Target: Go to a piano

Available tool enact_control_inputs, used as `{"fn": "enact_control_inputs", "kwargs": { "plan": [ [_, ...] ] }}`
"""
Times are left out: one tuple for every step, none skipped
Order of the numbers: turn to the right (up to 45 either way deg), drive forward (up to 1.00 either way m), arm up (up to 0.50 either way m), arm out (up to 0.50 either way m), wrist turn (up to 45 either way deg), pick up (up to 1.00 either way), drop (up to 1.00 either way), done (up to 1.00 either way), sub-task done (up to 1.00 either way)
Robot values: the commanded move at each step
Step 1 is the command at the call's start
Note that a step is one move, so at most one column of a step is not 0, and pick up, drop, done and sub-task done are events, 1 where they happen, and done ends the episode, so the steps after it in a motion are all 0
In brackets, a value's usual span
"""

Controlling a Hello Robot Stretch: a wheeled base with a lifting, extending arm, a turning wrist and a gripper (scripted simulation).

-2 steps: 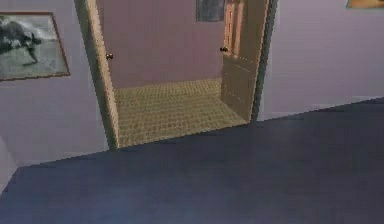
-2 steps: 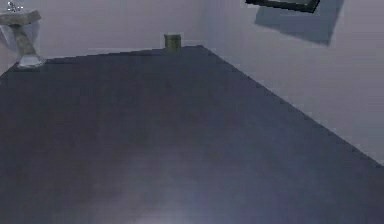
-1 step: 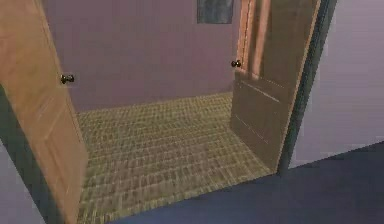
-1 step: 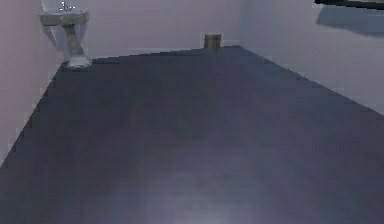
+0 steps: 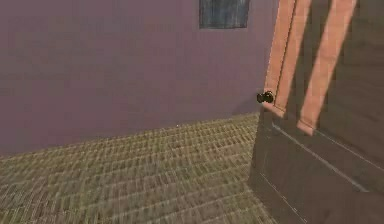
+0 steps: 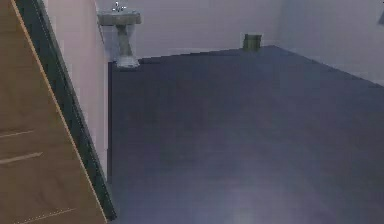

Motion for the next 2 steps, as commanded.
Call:
{"fn": "enact_control_inputs", "kwargs": {
  "plan": [
    [0.0,1.00,0.00,0.00,0.0,0.00,0.00,0.00,0.00],
    [0.0,0.45,0.00,0.00,0.0,0.00,0.00,0.00,0.00]
  ]
}}
